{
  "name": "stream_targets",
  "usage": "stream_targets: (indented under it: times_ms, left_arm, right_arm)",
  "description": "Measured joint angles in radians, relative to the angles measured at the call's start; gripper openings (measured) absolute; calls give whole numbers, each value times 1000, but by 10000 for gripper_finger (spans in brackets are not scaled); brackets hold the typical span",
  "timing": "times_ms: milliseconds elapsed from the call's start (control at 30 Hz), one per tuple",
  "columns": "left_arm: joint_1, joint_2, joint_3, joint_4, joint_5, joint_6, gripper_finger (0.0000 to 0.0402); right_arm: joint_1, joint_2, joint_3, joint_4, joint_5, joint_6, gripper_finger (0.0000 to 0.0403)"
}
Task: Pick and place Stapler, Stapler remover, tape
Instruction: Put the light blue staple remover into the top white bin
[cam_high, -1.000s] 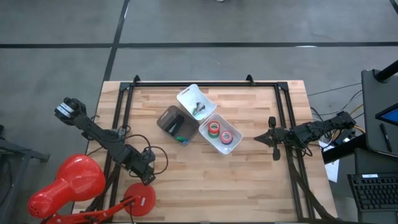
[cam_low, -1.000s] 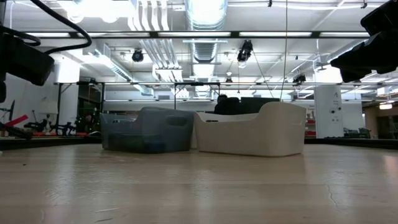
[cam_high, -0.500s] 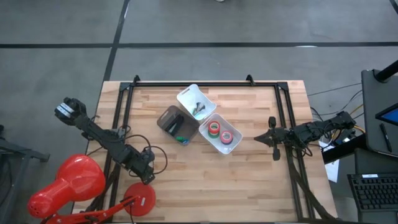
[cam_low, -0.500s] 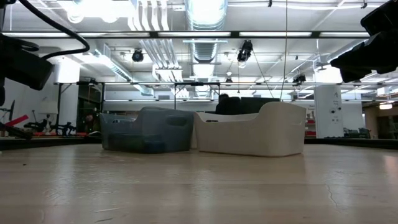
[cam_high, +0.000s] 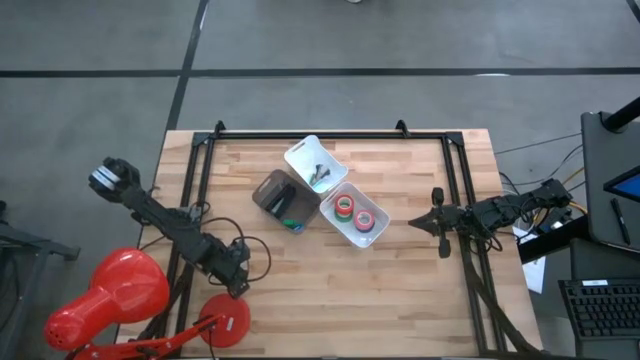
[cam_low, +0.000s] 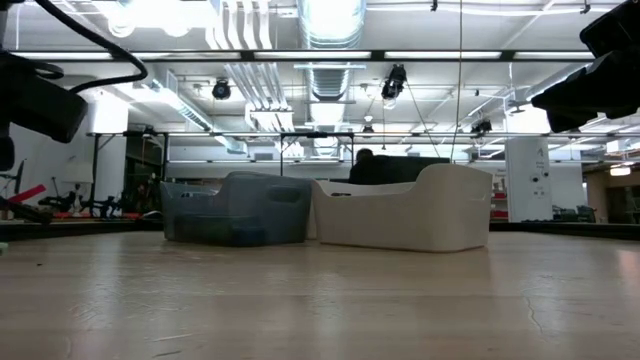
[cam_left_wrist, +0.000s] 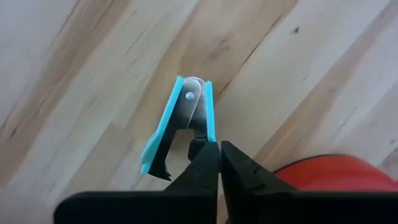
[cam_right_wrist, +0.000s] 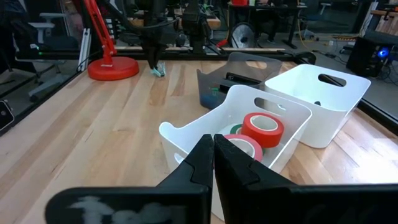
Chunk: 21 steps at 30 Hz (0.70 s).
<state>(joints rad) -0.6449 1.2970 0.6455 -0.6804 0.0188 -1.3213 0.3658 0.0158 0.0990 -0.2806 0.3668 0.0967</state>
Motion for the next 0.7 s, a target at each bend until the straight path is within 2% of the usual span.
stream_targets:
  times_ms: [300, 700]
  left_arm:
    - [0, 1, 67, 18, -136, 92, 3]
    - [5, 1, 123, 37, -401, 190, 1]
  right_arm:
    - [0, 0, 0, 0, 0, 0, 8]
    - [0, 0, 0, 0, 0, 0, 8]
